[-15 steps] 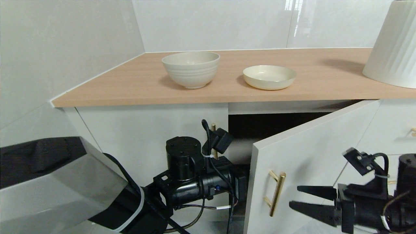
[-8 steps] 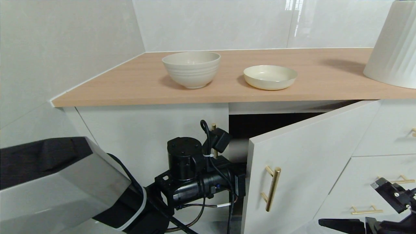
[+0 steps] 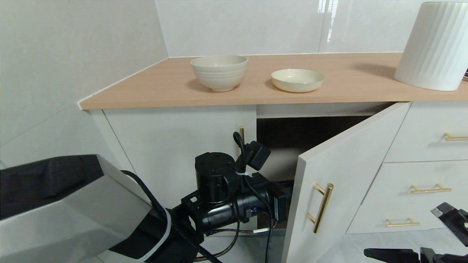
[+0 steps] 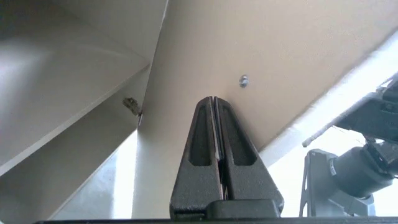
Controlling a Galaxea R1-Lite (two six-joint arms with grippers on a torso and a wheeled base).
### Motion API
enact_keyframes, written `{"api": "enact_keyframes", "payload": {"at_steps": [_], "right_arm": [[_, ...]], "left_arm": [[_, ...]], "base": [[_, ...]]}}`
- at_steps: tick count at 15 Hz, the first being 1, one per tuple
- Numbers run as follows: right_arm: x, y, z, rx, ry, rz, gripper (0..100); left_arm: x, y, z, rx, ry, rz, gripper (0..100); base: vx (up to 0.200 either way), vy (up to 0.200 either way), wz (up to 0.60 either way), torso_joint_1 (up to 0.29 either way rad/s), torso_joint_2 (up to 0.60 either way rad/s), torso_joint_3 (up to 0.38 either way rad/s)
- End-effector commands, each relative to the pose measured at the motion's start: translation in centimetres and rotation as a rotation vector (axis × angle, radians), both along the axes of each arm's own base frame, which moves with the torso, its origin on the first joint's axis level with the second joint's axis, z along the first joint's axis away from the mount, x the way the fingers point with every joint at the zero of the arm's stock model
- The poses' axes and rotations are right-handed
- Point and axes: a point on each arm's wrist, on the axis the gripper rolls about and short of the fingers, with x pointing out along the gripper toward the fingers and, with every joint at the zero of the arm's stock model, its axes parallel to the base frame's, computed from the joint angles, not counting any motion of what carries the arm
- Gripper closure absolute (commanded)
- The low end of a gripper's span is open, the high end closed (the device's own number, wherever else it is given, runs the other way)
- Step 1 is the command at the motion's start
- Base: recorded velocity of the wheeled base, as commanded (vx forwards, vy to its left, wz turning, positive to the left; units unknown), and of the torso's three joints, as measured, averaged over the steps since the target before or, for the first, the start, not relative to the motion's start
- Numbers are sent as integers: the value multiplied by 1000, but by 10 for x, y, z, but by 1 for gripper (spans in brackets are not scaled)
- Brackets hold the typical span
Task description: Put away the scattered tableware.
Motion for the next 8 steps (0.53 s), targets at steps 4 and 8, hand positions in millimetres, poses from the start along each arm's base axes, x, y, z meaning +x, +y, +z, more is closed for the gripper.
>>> {"api": "enact_keyframes", "payload": {"at_steps": [4,8], "right_arm": [[-2,1,-1,-5,11,13,0],[-4,0,0,-1,3,16,0]], "left_arm": [[-1,-5,-2,2,2,-5,100],[3,-12,-2,25,24,-8,100]], "base": [[0,0,0,0,0,0],[-50,0,0,1,-1,1]]}}
